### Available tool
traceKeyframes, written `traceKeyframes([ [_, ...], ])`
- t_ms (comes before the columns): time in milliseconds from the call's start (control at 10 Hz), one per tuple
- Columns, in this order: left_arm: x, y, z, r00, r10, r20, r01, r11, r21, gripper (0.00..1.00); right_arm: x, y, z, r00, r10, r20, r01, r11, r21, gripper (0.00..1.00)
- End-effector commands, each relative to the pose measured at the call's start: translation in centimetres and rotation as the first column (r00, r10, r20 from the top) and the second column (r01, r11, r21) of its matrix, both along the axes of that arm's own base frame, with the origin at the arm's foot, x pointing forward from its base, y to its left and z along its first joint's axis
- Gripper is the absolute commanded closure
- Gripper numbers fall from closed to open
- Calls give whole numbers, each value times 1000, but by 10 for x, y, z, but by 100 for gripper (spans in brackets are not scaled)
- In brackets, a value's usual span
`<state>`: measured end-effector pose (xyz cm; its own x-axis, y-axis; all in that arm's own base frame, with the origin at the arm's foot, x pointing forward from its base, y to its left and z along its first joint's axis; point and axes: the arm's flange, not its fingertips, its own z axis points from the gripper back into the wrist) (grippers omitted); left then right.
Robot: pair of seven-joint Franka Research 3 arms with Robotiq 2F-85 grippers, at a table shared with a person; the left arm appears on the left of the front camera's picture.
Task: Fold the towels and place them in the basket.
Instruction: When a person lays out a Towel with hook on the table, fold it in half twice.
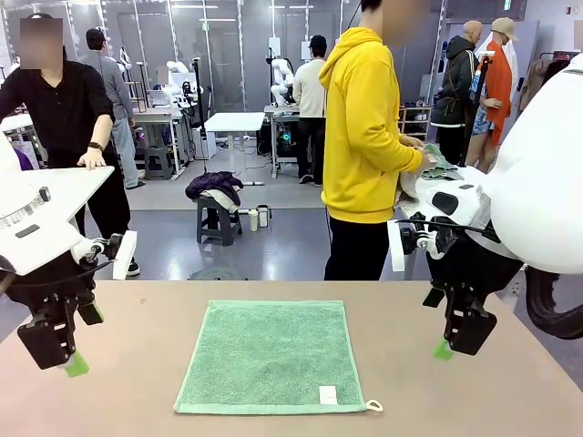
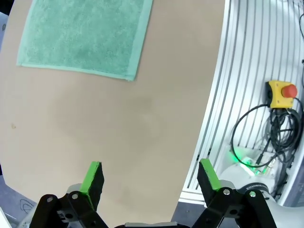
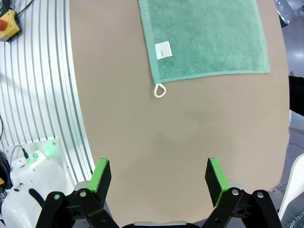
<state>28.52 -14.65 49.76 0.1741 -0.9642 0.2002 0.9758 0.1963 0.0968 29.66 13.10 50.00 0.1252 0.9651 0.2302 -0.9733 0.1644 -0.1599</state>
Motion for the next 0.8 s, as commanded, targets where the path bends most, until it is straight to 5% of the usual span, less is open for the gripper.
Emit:
traceKeyframes([
  [0, 3, -8, -6, 1000, -1, 12, 1, 1000, 13, 0, 0, 0, 0, 1000, -1, 0, 1, 1000, 1, 0],
  [700, 20, -59, -70, 997, -69, -31, 71, 996, 47, 0, 12, 39, -61, 993, 39, -114, -49, 996, -78, 0],
])
